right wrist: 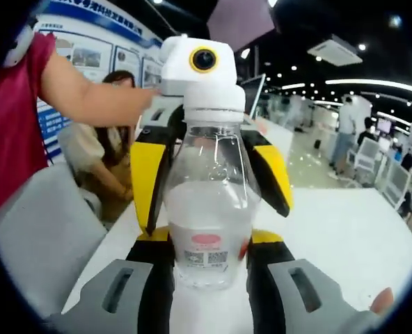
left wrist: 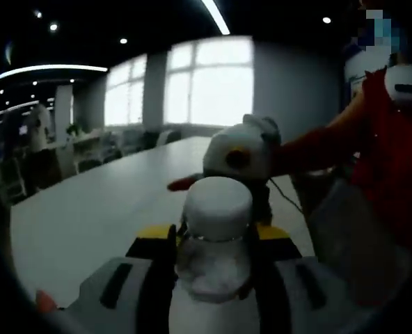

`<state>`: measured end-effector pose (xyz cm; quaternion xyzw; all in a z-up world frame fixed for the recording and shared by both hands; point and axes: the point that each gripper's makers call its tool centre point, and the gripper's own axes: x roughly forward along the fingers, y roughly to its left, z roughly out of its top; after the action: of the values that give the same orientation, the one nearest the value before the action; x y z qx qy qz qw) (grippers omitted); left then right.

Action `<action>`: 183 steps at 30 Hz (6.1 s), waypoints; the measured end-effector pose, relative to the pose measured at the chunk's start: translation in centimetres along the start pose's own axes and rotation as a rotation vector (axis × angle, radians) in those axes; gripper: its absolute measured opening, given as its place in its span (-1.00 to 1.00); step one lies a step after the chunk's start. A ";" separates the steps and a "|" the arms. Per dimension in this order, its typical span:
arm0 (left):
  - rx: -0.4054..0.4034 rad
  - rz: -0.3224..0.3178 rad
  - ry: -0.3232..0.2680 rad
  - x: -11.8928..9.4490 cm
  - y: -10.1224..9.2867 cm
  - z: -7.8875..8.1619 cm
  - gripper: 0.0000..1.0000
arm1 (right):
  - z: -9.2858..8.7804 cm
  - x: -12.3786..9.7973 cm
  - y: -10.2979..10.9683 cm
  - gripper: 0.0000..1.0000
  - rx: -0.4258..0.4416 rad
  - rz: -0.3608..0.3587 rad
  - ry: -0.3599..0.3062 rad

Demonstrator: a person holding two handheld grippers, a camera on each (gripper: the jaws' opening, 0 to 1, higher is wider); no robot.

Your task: Arrange the tabletop items into an orderly group along one side of the table until the central work area is clear of visible clutter.

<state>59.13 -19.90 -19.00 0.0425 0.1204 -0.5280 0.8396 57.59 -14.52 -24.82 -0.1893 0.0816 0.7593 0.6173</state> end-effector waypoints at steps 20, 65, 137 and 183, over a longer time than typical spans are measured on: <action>0.009 -0.042 0.095 3.4 4.5 -5.7 -0.20 | -7.0 2.3 -4.3 -0.22 -0.030 -0.066 0.116; -0.050 -0.072 0.078 5.5 6.0 -7.1 -0.20 | -10.2 1.8 -5.7 -0.20 0.033 -0.119 0.229; -0.131 0.094 0.027 0.7 4.8 -5.5 0.54 | -6.2 -3.4 -5.2 0.60 0.080 -0.315 0.167; -0.054 0.243 -0.088 0.6 -9.2 0.8 0.94 | -0.8 -13.7 5.2 0.98 0.118 -0.589 0.003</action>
<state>51.27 -24.57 -17.87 0.0111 0.0917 -0.4205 0.9026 55.00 -28.44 -20.82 -0.1697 0.0681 0.5413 0.8207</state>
